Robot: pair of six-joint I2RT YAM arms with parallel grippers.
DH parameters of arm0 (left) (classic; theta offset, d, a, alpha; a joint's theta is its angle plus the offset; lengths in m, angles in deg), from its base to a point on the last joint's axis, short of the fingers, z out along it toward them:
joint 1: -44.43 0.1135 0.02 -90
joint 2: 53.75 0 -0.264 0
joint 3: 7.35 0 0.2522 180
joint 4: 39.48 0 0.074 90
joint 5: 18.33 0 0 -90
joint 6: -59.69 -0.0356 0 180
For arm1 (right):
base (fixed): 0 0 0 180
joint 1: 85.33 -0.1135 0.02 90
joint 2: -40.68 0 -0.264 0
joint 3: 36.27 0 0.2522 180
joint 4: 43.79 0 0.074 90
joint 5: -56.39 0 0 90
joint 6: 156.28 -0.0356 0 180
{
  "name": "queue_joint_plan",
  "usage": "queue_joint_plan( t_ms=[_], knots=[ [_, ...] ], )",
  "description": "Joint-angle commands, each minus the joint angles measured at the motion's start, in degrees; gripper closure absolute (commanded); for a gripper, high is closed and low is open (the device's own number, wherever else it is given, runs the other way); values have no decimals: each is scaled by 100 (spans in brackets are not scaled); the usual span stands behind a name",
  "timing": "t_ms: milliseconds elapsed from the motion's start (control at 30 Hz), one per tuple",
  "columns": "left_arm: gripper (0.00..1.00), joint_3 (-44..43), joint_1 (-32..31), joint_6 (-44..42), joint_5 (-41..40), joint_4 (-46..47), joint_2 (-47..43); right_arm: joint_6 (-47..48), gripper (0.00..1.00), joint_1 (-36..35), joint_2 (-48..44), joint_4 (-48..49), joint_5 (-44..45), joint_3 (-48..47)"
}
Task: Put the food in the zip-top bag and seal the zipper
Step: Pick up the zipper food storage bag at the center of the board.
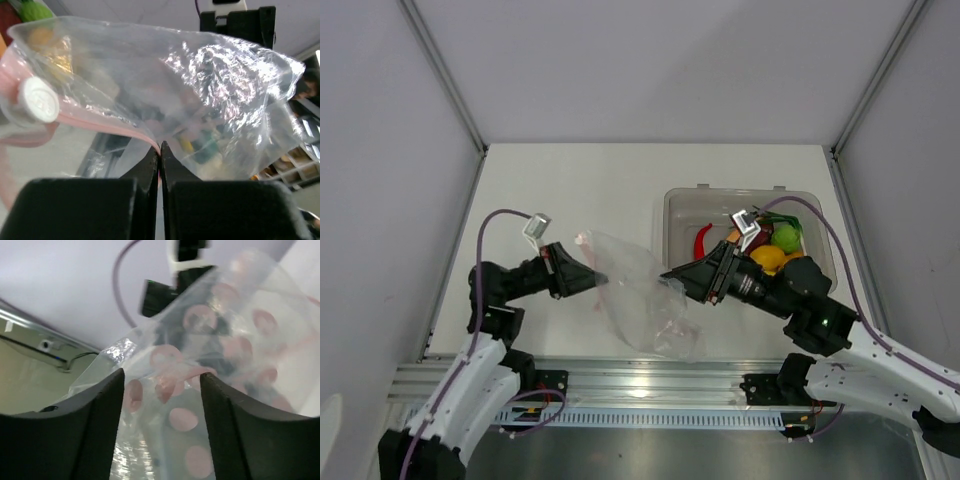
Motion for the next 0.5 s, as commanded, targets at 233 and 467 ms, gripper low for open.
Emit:
queue_joint_plan(
  t_ms=[233, 467],
  knots=[
    [99, -2320, -29, -4308, -2742, -7444, -872, 1568, 1, 38, 315, -3831, 1855, -1576],
    [99, -2838, -29, -4422, -4051, -8517, -1135, 1921, 1, -6, 702, -4649, 2568, -1955]
  ],
)
